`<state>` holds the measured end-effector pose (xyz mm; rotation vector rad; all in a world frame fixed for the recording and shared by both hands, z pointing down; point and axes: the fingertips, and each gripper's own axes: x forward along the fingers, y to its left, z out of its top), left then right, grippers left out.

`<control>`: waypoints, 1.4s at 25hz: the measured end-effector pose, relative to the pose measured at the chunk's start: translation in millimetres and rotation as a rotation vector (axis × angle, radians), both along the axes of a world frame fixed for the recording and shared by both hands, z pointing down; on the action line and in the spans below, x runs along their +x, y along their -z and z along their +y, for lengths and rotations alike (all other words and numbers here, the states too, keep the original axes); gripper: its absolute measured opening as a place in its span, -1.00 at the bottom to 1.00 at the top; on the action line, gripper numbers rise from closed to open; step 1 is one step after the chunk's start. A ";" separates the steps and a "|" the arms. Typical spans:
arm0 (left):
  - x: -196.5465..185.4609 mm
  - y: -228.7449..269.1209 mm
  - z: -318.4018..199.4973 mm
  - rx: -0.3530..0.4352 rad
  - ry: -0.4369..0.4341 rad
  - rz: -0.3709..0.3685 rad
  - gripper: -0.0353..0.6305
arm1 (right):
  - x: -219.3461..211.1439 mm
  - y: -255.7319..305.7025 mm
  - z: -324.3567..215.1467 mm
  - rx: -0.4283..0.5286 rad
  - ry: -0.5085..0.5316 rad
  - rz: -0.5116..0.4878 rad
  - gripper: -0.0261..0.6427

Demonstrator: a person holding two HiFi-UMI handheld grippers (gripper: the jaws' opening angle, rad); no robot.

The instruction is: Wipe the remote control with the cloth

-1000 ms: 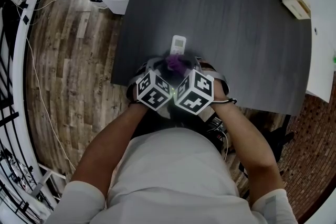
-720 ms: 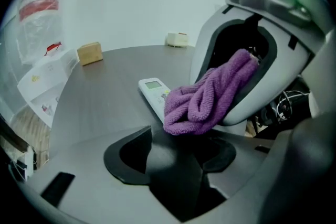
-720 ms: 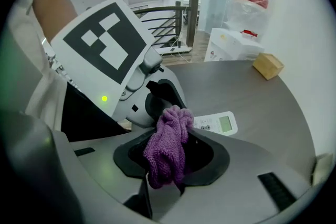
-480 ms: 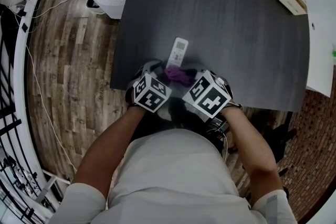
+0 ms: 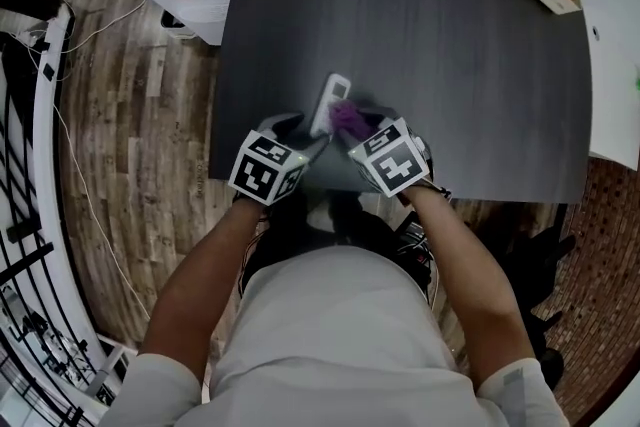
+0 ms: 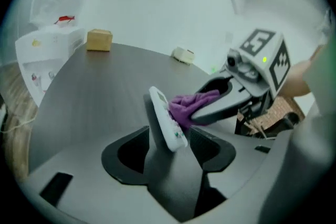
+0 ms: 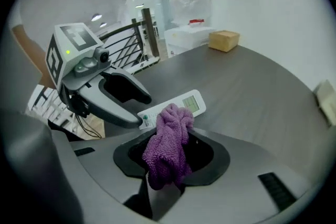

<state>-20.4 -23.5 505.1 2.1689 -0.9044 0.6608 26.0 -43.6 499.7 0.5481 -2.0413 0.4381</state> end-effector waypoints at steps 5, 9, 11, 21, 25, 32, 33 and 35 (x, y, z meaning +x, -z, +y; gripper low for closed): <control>12.3 -1.1 -22.4 -0.138 -0.008 0.089 -0.23 | 2.8 -1.7 -1.9 -0.043 -0.049 -0.045 -0.53; 19.6 -13.4 -24.6 -0.271 -0.005 0.124 -0.23 | 5.0 -4.7 -3.6 -0.048 -0.074 -0.065 -0.53; 23.7 -13.8 -24.8 -0.324 0.017 0.189 -0.30 | 7.0 -5.8 -4.6 -0.060 -0.108 -0.089 -0.53; 24.2 -16.5 -19.2 -0.454 0.092 0.340 -0.59 | 38.6 6.0 -18.5 -0.102 -0.328 -0.242 -0.53; 28.0 5.4 -14.4 -0.527 0.147 0.581 -0.59 | 53.7 19.2 -36.3 -0.002 -0.317 -0.209 -0.53; 33.2 45.6 -16.7 -0.559 0.191 0.923 -0.60 | 33.7 49.0 -76.4 0.180 -0.141 -0.176 -0.53; 33.1 47.0 -16.8 -0.572 0.210 0.927 -0.60 | 29.3 50.2 -72.5 0.181 -0.118 -0.180 -0.53; 30.5 47.7 -19.6 -0.584 0.255 0.941 -0.60 | 23.6 52.7 -57.4 0.173 -0.094 -0.195 -0.54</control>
